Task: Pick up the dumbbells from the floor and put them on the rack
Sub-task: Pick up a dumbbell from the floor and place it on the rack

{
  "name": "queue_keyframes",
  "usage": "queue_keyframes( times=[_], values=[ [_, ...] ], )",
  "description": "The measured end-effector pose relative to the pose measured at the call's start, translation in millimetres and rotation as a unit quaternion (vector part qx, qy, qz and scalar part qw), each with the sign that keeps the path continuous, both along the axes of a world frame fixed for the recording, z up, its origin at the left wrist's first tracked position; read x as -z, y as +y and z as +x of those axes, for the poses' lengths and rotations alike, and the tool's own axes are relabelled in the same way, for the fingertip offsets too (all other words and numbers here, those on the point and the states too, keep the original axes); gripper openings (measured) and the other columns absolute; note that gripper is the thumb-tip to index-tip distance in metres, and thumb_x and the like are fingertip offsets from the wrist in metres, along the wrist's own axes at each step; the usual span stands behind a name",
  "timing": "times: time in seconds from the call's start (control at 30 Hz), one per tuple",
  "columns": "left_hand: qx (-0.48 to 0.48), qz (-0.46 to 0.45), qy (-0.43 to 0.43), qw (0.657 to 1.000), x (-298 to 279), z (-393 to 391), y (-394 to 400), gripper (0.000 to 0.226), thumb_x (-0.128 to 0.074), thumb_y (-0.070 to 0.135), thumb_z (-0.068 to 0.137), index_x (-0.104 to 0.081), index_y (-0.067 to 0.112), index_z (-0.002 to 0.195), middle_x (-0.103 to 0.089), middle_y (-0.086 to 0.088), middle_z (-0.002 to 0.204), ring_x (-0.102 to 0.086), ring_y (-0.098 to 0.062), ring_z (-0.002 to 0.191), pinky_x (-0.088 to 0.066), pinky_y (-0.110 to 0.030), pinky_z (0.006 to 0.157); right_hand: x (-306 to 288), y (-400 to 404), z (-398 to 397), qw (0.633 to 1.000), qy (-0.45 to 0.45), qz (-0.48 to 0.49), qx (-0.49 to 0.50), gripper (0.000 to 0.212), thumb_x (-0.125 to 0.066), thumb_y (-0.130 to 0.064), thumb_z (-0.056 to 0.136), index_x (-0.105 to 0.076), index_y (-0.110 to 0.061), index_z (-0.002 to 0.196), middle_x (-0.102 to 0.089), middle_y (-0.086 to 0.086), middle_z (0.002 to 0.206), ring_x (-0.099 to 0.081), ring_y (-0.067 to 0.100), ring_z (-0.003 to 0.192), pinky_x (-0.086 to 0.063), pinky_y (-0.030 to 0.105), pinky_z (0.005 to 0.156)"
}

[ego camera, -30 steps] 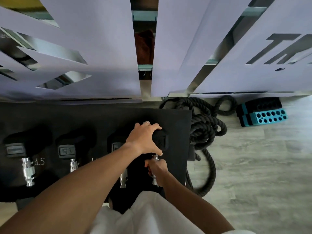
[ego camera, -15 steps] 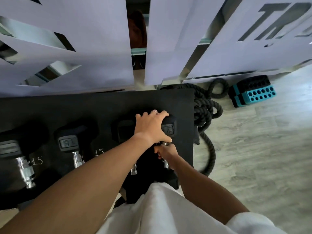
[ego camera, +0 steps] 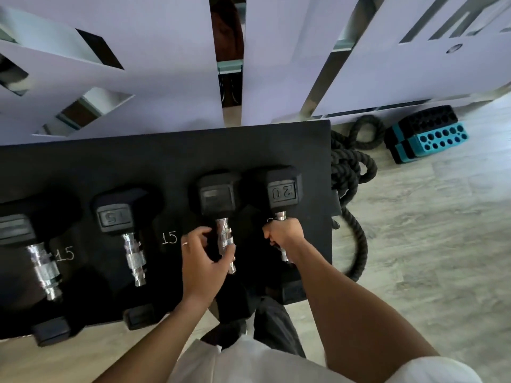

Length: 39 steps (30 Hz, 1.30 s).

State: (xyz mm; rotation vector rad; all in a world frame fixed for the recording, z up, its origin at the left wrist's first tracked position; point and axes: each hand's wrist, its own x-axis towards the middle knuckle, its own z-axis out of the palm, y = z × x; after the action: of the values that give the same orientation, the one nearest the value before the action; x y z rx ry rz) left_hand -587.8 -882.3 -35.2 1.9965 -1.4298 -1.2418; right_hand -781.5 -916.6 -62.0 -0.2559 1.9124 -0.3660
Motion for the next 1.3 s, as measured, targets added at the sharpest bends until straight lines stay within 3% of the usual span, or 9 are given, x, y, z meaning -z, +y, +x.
queue_keyframes(
  times=[0.03,0.1,0.17,0.23,0.3,0.57,0.9,1.17,1.3],
  values=[
    [-0.043,0.093,0.044,0.994,3,-5,-4,0.061,-0.085,0.036,0.077,-0.049,0.025,0.126,-0.055,0.006,0.117,-0.059,-0.008,0.102,-0.052,-0.029,0.087,1,1,0,1.0,0.001,-0.01,0.008,0.017,-0.063,-0.004,0.062,-0.055,-0.012,0.05,-0.055,0.006,0.048,-0.053,0.024,0.054,-0.043,0.032,0.054],
    [-0.105,0.229,0.161,0.954,9,-20,-18,0.05,-0.08,0.044,0.081,-0.058,0.023,0.12,-0.069,0.002,0.111,-0.069,-0.013,0.098,-0.056,-0.034,0.089,3,4,0,1.0,0.0,-0.022,0.02,0.011,-0.063,-0.005,0.06,-0.058,-0.012,0.053,-0.058,0.004,0.047,-0.058,0.025,0.054,-0.046,0.032,0.055],
    [-0.153,0.264,0.211,0.929,16,-35,-27,0.032,-0.077,0.042,0.085,-0.067,0.018,0.103,-0.075,-0.001,0.092,-0.074,-0.016,0.082,-0.059,-0.036,0.082,3,7,-2,0.999,-0.011,-0.027,0.021,0.01,-0.064,-0.005,0.063,-0.059,-0.012,0.057,-0.059,0.003,0.049,-0.057,0.022,0.051,-0.046,0.03,0.052],
    [-0.195,0.252,0.222,0.921,20,-44,-29,0.026,-0.078,0.035,0.085,-0.061,0.015,0.082,-0.062,0.001,0.065,-0.06,-0.013,0.054,-0.051,-0.03,0.058,1,11,-4,0.999,-0.019,-0.035,0.024,0.014,-0.064,-0.006,0.064,-0.057,-0.015,0.057,-0.057,0.002,0.052,-0.051,0.019,0.047,-0.043,0.028,0.05],
    [-0.215,0.245,0.224,0.918,21,-46,-29,0.027,-0.079,0.027,0.083,-0.055,0.018,0.075,-0.048,0.002,0.054,-0.043,-0.012,0.044,-0.037,-0.028,0.046,-1,14,-4,0.998,-0.021,-0.039,0.033,0.015,-0.065,-0.006,0.066,-0.056,-0.016,0.059,-0.054,0.001,0.052,-0.048,0.018,0.048,-0.042,0.029,0.05],
    [-0.241,0.232,0.203,0.92,21,-53,-34,0.023,-0.072,0.012,0.081,-0.054,0.016,0.068,-0.044,0.001,0.051,-0.038,-0.012,0.042,-0.031,-0.029,0.045,-4,7,-12,0.998,-0.023,-0.011,0.055,0.009,-0.06,-0.004,0.07,-0.055,-0.011,0.067,-0.052,0.003,0.054,-0.047,0.017,0.046,-0.041,0.026,0.046],
    [-0.228,0.229,0.172,0.931,20,-54,-31,0.022,-0.067,0.01,0.08,-0.05,0.016,0.067,-0.043,0.003,0.049,-0.039,-0.012,0.043,-0.035,-0.029,0.047,-9,2,-16,0.999,-0.027,0.018,0.018,0.02,-0.059,-0.001,0.07,-0.051,-0.012,0.055,-0.048,0.002,0.05,-0.042,0.015,0.041,-0.036,0.021,0.042],
    [-0.239,0.211,0.121,0.94,27,-53,-30,0.015,-0.066,0.017,0.068,-0.052,0.016,0.062,-0.049,0.0,0.051,-0.044,-0.016,0.043,-0.038,-0.031,0.05,2,2,-16,0.999,-0.028,0.023,-0.018,0.016,-0.062,-0.004,0.071,-0.056,-0.01,0.057,-0.053,0.003,0.052,-0.048,0.016,0.043,-0.042,0.024,0.048],
    [-0.233,0.207,0.124,0.942,24,-53,-32,0.015,-0.066,0.019,0.066,-0.052,0.017,0.061,-0.049,0.0,0.05,-0.044,-0.017,0.043,-0.038,-0.031,0.051,7,5,-20,0.999,-0.035,-0.012,-0.006,0.01,-0.068,-0.01,0.072,-0.063,-0.01,0.064,-0.061,0.003,0.058,-0.057,0.017,0.051,-0.051,0.031,0.059]
  ],
)
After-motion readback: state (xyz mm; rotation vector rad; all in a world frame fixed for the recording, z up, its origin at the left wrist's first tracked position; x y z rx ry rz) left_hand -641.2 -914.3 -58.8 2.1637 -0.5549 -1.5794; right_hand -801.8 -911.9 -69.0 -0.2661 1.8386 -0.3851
